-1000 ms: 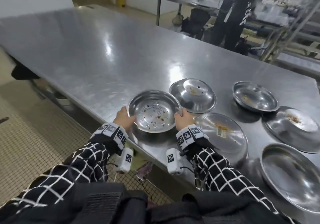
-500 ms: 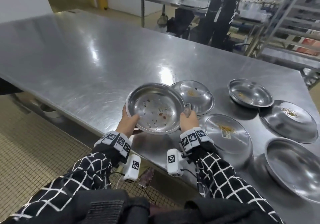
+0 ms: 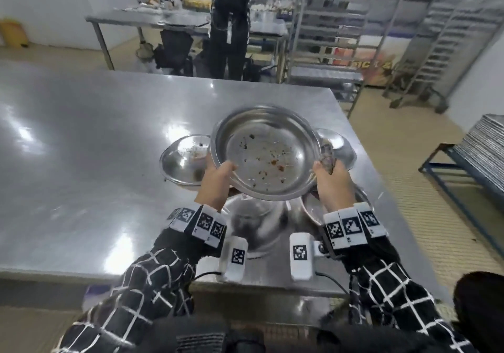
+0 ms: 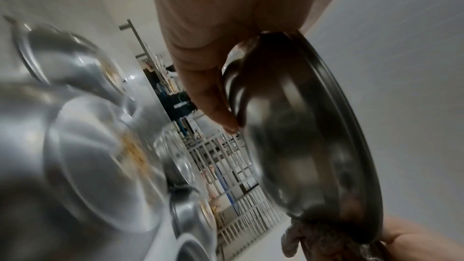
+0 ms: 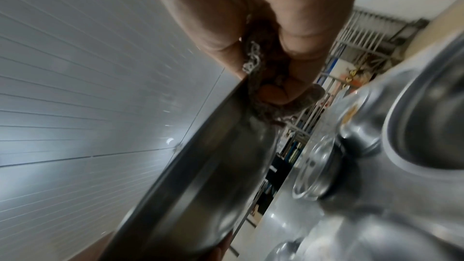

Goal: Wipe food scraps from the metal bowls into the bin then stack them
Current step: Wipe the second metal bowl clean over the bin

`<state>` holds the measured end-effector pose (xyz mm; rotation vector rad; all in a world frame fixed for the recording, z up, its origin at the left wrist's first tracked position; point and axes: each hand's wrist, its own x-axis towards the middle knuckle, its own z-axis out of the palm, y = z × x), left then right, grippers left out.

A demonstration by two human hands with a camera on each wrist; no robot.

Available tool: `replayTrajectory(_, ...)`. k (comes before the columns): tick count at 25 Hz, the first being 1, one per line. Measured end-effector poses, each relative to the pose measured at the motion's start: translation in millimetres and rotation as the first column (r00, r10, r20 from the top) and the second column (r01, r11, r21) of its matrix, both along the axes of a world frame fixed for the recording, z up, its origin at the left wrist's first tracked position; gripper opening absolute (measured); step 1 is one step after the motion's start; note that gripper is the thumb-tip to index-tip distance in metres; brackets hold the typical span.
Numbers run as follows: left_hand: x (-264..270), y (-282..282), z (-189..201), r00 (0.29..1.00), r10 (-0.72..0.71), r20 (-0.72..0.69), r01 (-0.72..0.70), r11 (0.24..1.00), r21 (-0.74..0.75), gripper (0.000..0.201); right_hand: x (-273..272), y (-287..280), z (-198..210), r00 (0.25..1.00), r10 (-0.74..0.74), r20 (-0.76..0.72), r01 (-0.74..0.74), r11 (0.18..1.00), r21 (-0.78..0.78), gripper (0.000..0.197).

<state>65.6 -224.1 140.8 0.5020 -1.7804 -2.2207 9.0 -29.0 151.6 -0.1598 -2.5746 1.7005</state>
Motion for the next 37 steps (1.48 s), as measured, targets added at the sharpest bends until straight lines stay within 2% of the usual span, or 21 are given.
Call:
replayTrajectory(2, -14.0, 53.9, 2.6, 0.994, -0.098, 0.042, 0.097, 0.995, 0.022, 0.013, 2.3, 59.0, 6.5, 0.998, -0.069, -0.016, 0.069, 0.998, 0.013, 0.023)
replayTrajectory(4, -26.1, 106.4, 1.0, 0.980, -0.192, 0.049, 0.190, 0.981, 0.045, 0.010, 4.7, 115.6, 6.4, 0.992, -0.123, -0.018, 0.123, 0.992, -0.007, 0.023)
replayTrajectory(7, -46.2, 175.9, -11.7, 0.960, -0.279, 0.030, 0.277, 0.960, 0.041, 0.036, 8.3, 190.6, -0.5, 0.976, -0.219, 0.018, 0.219, 0.972, -0.090, 0.017)
replayTrajectory(9, -53.5, 218.5, -20.5, 0.939, -0.344, 0.026, 0.342, 0.938, 0.053, 0.045, 11.3, 234.9, -4.7, 0.963, -0.270, 0.020, 0.271, 0.957, -0.101, 0.018)
replayTrajectory(11, -57.2, 262.4, -28.0, 0.922, -0.385, 0.022, 0.384, 0.922, 0.042, 0.053, 15.0, 277.3, -13.2, 0.958, -0.286, 0.019, 0.287, 0.956, -0.068, 0.023)
replayTrajectory(14, -64.7, 319.9, -36.4, 0.895, -0.441, 0.074, 0.444, 0.895, -0.038, 0.069, 16.5, 330.3, -36.6, 0.956, -0.288, 0.048, 0.284, 0.956, 0.079, 0.036)
replayTrajectory(15, -68.3, 330.1, -38.5, 0.886, -0.452, 0.103, 0.460, 0.884, -0.080, 0.073, 15.5, 339.6, -42.9, 0.960, -0.277, 0.046, 0.270, 0.955, 0.121, 0.038)
replayTrajectory(19, -88.3, 370.6, -35.2, 0.836, -0.507, 0.210, 0.549, 0.777, -0.308, 0.057, 1.6, 373.8, -54.1, 0.975, -0.223, -0.006, 0.212, 0.917, 0.338, 0.046)
replayTrajectory(21, -107.4, 383.7, -42.3, 0.805, -0.555, 0.209, 0.592, 0.728, -0.346, 0.067, -15.5, 386.3, -55.9, 0.968, -0.241, -0.067, 0.250, 0.916, 0.313, 0.050)
replayTrajectory(24, -140.6, 396.2, -61.6, 0.760, -0.624, 0.181, 0.641, 0.674, -0.367, 0.103, -49.6, 398.0, -58.2, 0.953, -0.275, -0.131, 0.303, 0.891, 0.339, 0.042)
replayTrajectory(25, -152.6, 402.0, -64.9, 0.743, -0.641, 0.195, 0.661, 0.654, -0.368, 0.107, -65.4, 402.5, -58.6, 0.945, -0.286, -0.159, 0.325, 0.873, 0.362, 0.040)
replayTrajectory(27, -165.8, 413.0, -61.9, 0.695, -0.685, 0.216, 0.708, 0.601, -0.371, 0.097, -91.6, 410.2, -59.2, 0.932, -0.309, -0.191, 0.361, 0.844, 0.397, 0.041)
replayTrajectory(30, -177.8, 427.1, -57.7, 0.629, -0.753, 0.192, 0.756, 0.536, -0.376, 0.084, -111.4, 412.1, -61.7, 0.956, -0.212, -0.200, 0.280, 0.860, 0.426, 0.039)
replayTrajectory(32, -182.3, 433.3, -56.3, 0.617, -0.764, 0.188, 0.760, 0.517, -0.394, 0.069, -107.5, 402.0, -69.0, 0.972, -0.053, -0.228, 0.161, 0.859, 0.486, 0.039)
replayTrajectory(34, -186.0, 438.4, -55.3, 0.606, -0.775, 0.180, 0.769, 0.513, -0.381, 0.057, -94.2, 391.5, -81.0, 0.960, 0.115, -0.256, 0.058, 0.811, 0.582, 0.041)
replayTrajectory(35, -189.4, 442.0, -55.3, 0.596, -0.780, 0.189, 0.780, 0.506, -0.370, 0.060, -90.0, 391.8, -87.6, 0.950, 0.186, -0.250, 0.005, 0.793, 0.610, 0.040)
replayTrajectory(37, -194.5, 449.8, -53.5, 0.585, -0.777, 0.231, 0.790, 0.482, -0.378, 0.068, -85.5, 401.9, -98.5, 0.943, 0.301, -0.141, -0.134, 0.733, 0.667, 0.039)
